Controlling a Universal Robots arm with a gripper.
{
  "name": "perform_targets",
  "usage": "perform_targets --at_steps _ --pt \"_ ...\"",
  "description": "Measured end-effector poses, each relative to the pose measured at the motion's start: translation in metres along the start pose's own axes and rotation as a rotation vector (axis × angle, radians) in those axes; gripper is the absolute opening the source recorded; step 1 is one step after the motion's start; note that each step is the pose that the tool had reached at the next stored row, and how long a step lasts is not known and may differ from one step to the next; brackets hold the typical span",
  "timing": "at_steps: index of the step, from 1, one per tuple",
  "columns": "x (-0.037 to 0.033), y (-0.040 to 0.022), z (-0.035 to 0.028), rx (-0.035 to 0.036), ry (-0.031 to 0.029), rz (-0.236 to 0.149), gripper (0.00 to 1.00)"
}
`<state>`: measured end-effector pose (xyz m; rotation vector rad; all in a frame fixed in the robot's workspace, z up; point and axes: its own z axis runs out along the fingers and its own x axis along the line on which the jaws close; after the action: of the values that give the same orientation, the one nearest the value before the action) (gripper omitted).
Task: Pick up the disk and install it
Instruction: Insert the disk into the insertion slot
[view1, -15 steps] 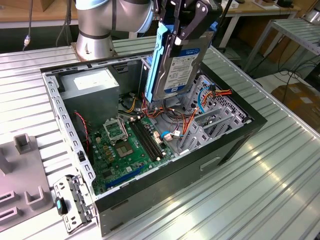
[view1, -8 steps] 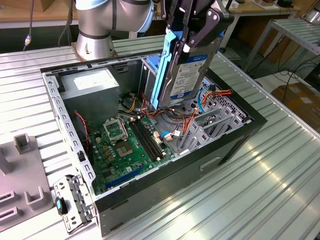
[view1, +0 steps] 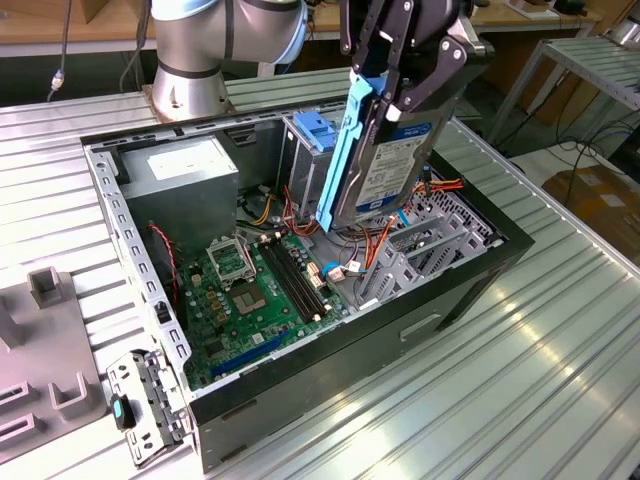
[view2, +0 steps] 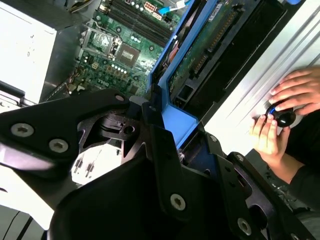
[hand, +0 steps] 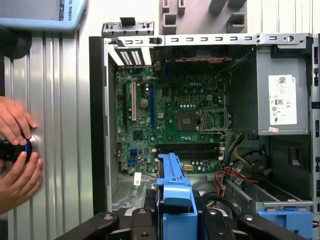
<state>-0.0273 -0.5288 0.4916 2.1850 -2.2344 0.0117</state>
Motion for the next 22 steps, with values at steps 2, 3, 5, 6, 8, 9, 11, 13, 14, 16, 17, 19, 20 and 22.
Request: perform_targets --at_steps 2,3,5,6,8,9,11,13,14,16,17,19,20,22 --pt "0.0002 -0.0057 0.0009 0.0 0.0006 0.0 0.37" --pt "0.0003 -0.0084 0.0013 0.0001 0.0008 0.0 0.37" --pt "0.0004 -0.0161 0.0026 0.0 0.0016 0.0 0.37" --pt "0.0004 -0.0183 0.0029 0.0001 0.0017 0.0 0.37" --pt "0.0002 -0.0307 0.0044 0.0001 0.0027 0.0 0.37" --pt "0.0015 -0.0348 0.0053 0.0 0.0042 0.0 0.37" --pt "0.0045 -0.0368 0.007 0.0001 0.0048 0.0 0.37" --pt "0.0096 -0.0397 0.0093 0.0001 0.0057 0.0 0.37" --pt "0.0109 -0.0406 0.0099 0.0002 0.0059 0.0 0.37" --pt "0.0149 -0.0442 0.0116 0.0002 0.0071 0.0 0.37" --pt "0.0163 -0.0454 0.0122 0.0002 0.0074 0.0 0.37" --pt "0.0189 -0.0479 0.0134 0.0002 0.0082 0.0 0.37" --pt "0.0199 -0.0492 0.014 0.0002 0.0088 0.0 0.37" --pt "0.0215 -0.0565 0.0155 0.0003 0.0113 0.0 0.37"
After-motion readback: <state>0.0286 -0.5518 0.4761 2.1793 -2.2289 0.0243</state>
